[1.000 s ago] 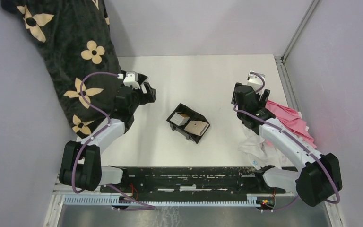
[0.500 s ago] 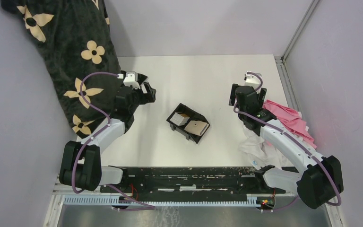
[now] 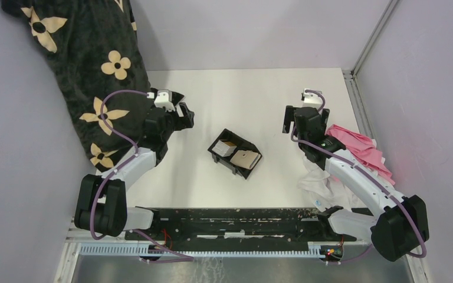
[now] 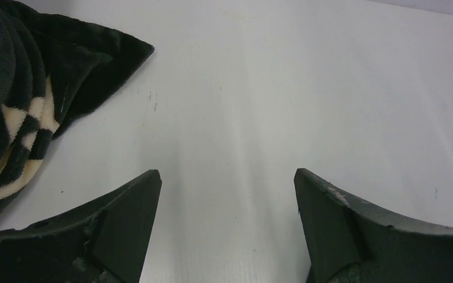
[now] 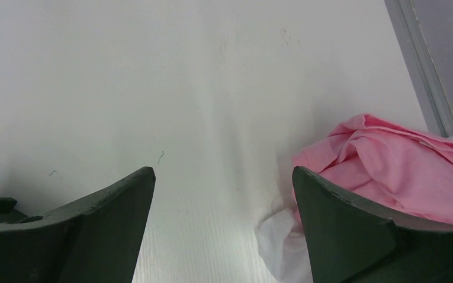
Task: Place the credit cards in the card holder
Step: Pick up the card holder from the storage box.
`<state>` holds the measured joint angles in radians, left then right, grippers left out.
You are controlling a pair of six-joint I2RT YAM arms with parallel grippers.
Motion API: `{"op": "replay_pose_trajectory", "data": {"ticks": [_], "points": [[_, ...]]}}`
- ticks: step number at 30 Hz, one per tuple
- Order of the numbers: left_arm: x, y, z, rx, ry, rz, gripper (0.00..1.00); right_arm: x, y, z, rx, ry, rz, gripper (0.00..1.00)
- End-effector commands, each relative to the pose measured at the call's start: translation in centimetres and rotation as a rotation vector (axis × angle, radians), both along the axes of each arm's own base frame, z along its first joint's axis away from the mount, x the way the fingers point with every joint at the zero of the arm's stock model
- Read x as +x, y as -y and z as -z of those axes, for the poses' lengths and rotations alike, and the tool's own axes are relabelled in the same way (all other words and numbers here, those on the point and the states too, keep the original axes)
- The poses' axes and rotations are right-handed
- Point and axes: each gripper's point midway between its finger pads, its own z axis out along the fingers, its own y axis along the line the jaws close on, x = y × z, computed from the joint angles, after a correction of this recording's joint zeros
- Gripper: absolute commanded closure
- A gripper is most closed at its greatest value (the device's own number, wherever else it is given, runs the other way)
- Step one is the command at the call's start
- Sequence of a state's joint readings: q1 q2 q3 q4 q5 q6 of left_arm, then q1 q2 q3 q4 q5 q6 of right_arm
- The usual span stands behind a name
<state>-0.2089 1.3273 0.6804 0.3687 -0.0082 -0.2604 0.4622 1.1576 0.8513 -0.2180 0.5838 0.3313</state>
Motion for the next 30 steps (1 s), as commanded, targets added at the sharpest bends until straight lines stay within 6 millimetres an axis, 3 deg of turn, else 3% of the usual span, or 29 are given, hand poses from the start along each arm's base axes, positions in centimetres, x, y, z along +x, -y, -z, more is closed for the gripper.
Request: {"op": "replay_pose_trajectory", "data": {"ticks": [1, 8, 13, 16, 18, 24, 30], "points": [[0.4, -0.5, -1.3, 0.011, 0.045, -0.019, 0.11, 0.3, -0.4, -1.5, 0.023, 0.051, -0.031, 0.06], [1.0, 0.9, -0.2, 0.003, -0.014, 0.05, 0.28, 0.0, -0.4, -1.3, 0.025, 0.044, -0.037, 0.05], [0.6, 0.7, -0.4, -0.01, -0.01, 0.036, 0.29, -0.4, -0.7, -0.8, 0.057, 0.035, -0.043, 0.05], [0.3, 0.8, -0.6, -0.011, -0.006, 0.045, 0.27, -0.6, -1.2, -0.3, 0.09, 0.018, -0.057, 0.04], [0.2, 0.8, -0.7, -0.017, -0.003, 0.049, 0.01, -0.9, -1.6, 0.0, 0.108, 0.005, -0.069, 0.05], [-0.2, 2.0, -0.9, -0.034, -0.001, 0.107, 0.01, -1.7, -2.8, 1.2, 0.173, -0.028, -0.121, 0.02], [-0.8, 3.3, -1.0, -0.005, 0.011, 0.17, 0.01, -2.6, -4.9, 2.8, 0.348, -0.07, -0.128, 0.02]]}}
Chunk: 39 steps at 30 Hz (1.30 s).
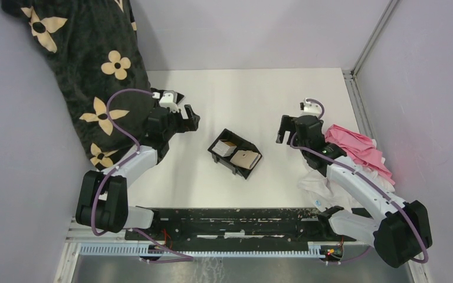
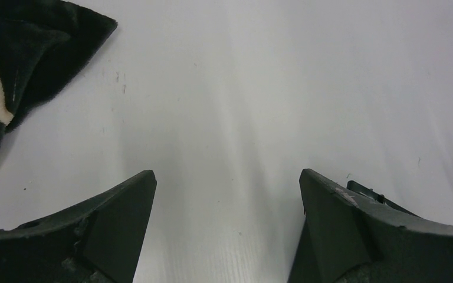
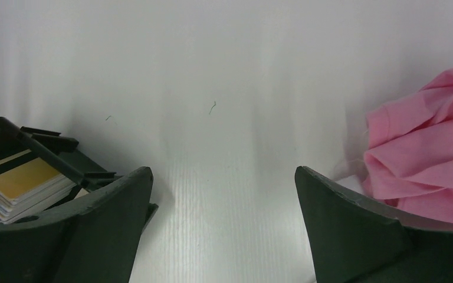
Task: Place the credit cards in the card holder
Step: Pick up the card holder from the storage box.
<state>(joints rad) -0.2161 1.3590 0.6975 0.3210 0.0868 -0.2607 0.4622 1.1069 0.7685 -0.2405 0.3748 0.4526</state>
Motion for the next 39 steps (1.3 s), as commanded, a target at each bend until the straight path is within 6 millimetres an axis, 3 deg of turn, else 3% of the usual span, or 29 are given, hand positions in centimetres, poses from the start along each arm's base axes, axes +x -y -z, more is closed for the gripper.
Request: {"op": "replay_pose_trajectory", "data": {"ticks": [1, 9, 19, 39], "points": [[-0.3, 1.8, -2.4, 0.009, 0.078, 0.087, 0.01, -0.5, -2.1, -0.1, 0.209, 0.003, 0.01, 0.03], [-1.3, 4.8, -1.5, 0.062, 0.058, 0.213, 0.02, -2.1, -6.0, 1.6, 0.409, -0.038, 0.018, 0.08], [-2.0, 6.4, -1.1, 0.084, 0.048, 0.265, 0.05, -3.8, -10.3, 2.4, 0.484, -0.065, 0.002, 0.11], [-2.2, 6.8, -1.0, 0.091, 0.045, 0.283, 0.06, -5.3, -13.8, 4.9, 0.511, -0.144, -0.004, 0.12]]}}
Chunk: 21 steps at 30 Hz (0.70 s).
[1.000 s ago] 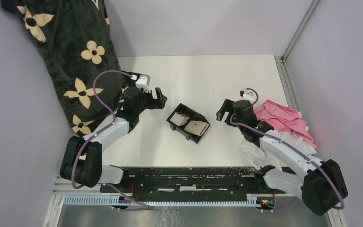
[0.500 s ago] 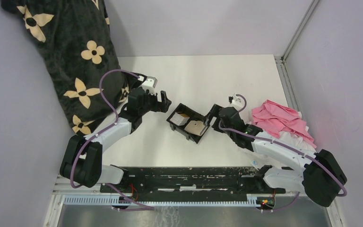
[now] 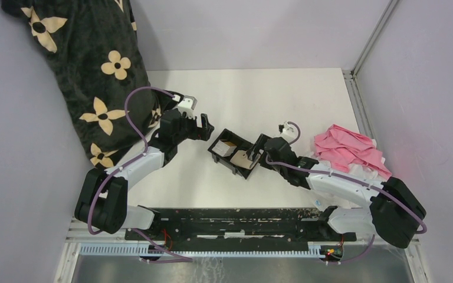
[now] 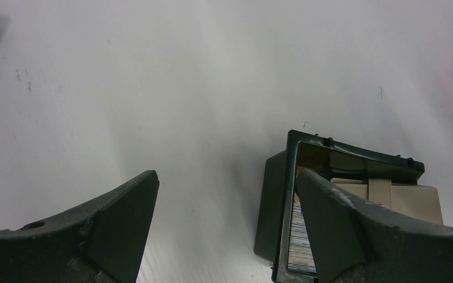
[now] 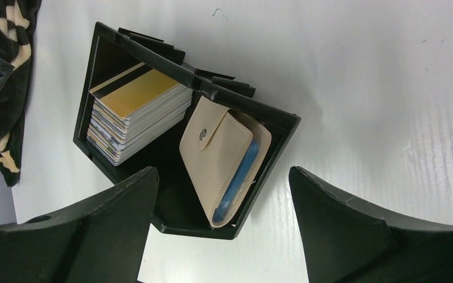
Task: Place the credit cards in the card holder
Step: Pick up the card holder from the storage box.
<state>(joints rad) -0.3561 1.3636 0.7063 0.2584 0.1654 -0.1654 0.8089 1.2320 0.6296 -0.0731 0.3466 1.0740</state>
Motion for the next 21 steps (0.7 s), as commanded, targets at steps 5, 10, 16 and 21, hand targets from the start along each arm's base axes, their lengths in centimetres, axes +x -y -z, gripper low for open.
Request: {"op": "replay_pose_trajectory", "data": {"ticks": [5, 10, 16, 21], "points": [[0.8, 0.9, -1.9, 0.011, 0.068, 0.048, 0.06, 0.6, -1.4, -0.5, 0.054, 0.019, 0.026, 0.12], [0.7, 0.9, -1.9, 0.011, 0.068, 0.05, 0.06, 0.4, -1.8, 0.3, 0.059, -0.001, 0.027, 0.13], [0.7, 1.0, -1.9, 0.014, 0.066, 0.054, 0.07, 0.6, -2.4, 0.6, 0.078, -0.007, 0.025, 0.2], [0.7, 1.0, -1.8, 0.016, 0.065, 0.055, 0.07, 0.7, -2.7, 0.9, 0.079, -0.013, 0.023, 0.26]]}}
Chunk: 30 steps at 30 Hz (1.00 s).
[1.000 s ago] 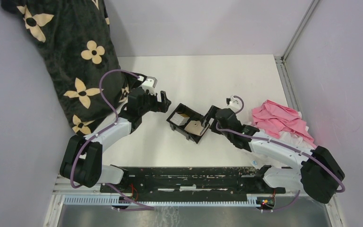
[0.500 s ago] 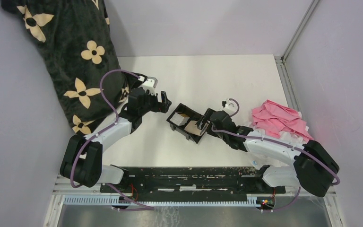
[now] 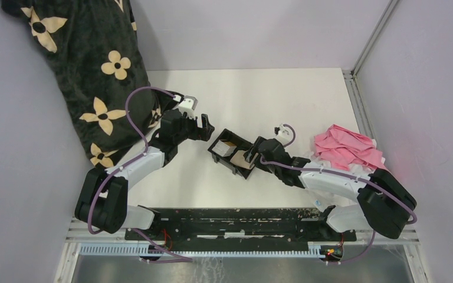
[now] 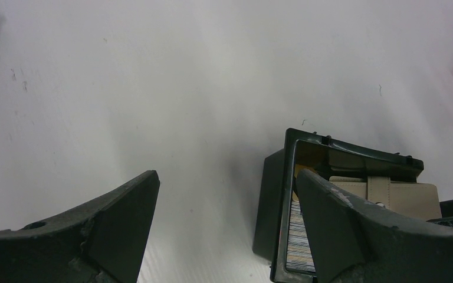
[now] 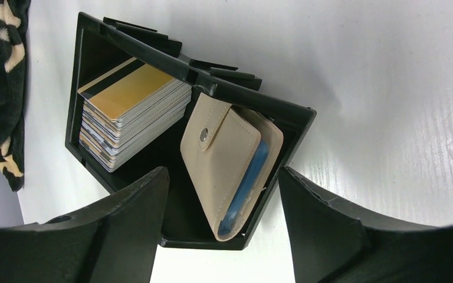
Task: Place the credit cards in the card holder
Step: Pick up the card holder from the storage box.
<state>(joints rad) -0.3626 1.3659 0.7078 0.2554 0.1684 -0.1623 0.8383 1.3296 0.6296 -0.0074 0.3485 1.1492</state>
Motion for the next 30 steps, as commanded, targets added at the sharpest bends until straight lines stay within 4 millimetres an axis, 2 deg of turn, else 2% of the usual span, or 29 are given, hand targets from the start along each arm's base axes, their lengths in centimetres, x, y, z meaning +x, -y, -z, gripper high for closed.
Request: {"op": "replay_pose_trajectory", "data": {"ticks": [1, 10, 13, 16, 17, 18, 23, 26, 30], "points": [[0.9, 0.8, -1.9, 0.012, 0.067, 0.044, 0.07, 0.7, -1.2, -0.9, 0.048, 0.029, 0.005, 0.28], [0.8, 0.8, -2.0, 0.024, 0.066, 0.028, 0.07, 0.7, -1.9, -0.2, 0.07, 0.012, -0.005, 0.43], [1.0, 0.2, -2.4, 0.019, 0.056, -0.036, 0.08, 0.7, -2.0, -0.2, 0.072, 0.013, -0.007, 0.5], [1.1, -1.2, -3.1, -0.052, 0.034, -0.178, 0.09, 0.7, -2.1, -0.2, 0.084, 0.015, -0.007, 0.57], [0.8, -2.7, -3.1, -0.123, 0.01, -0.312, 0.09, 0.5, -2.2, -0.3, 0.093, 0.017, -0.013, 0.6], [0.3, -3.4, -2.8, -0.155, -0.008, -0.368, 0.09, 0.5, -2.2, -0.4, 0.097, 0.019, -0.014, 0.63], [-2.2, -5.1, -2.4, -0.308, -0.067, -0.521, 0.13, 0.3, -2.0, -0.7, 0.102, 0.031, -0.018, 0.77], [-4.2, -4.4, -2.5, -0.363, -0.076, -0.531, 0.16, 0.3, -1.8, -0.8, 0.1, 0.039, -0.02, 0.82], [-6.7, -2.4, -2.3, -0.403, -0.091, -0.485, 0.21, 0.4, -1.9, -1.3, 0.101, 0.058, -0.031, 0.89]]}}
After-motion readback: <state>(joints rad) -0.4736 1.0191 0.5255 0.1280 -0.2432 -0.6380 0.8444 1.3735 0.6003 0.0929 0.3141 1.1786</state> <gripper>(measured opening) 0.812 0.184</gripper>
